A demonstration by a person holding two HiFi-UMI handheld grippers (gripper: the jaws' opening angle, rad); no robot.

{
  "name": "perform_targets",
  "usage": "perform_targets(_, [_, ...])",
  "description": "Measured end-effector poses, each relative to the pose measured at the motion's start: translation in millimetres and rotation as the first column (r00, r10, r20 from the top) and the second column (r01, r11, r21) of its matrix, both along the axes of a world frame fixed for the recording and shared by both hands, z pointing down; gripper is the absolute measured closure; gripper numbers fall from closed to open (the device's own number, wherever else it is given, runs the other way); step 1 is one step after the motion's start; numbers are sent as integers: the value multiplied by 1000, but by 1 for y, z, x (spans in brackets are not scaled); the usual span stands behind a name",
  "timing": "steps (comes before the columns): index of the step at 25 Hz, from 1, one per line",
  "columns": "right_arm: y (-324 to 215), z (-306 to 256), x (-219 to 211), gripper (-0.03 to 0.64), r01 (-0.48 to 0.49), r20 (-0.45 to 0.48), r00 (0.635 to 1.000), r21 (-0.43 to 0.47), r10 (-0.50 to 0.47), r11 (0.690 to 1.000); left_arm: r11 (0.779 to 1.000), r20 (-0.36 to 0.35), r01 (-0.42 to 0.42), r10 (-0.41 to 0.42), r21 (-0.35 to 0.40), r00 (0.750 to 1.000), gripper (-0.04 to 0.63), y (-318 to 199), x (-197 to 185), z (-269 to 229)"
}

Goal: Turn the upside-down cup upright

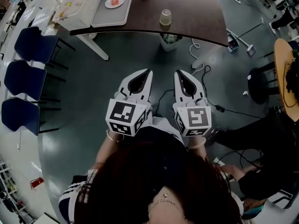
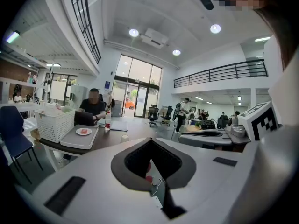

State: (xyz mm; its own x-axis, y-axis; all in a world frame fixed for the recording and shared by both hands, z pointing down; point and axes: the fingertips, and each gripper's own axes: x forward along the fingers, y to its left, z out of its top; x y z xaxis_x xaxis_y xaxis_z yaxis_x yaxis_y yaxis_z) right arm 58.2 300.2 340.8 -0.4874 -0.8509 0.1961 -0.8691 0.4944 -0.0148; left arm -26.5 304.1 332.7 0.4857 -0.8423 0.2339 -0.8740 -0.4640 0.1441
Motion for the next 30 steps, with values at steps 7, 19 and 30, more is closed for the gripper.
perform_targets(7, [-57, 4, -16, 600, 0, -17, 1000, 5, 0, 1000, 1000, 3, -3, 3, -1, 1000, 601, -64, -18, 7])
perform_targets(19, [-160, -2, -50, 600, -56, -30, 998, 22, 57, 998, 996, 11, -90, 90, 27, 996, 601, -169, -42, 2])
perform_targets(30, [-211, 8, -44, 600, -96, -40, 995, -16, 95, 995, 993, -10, -116, 116, -27, 993, 601, -222, -39, 13])
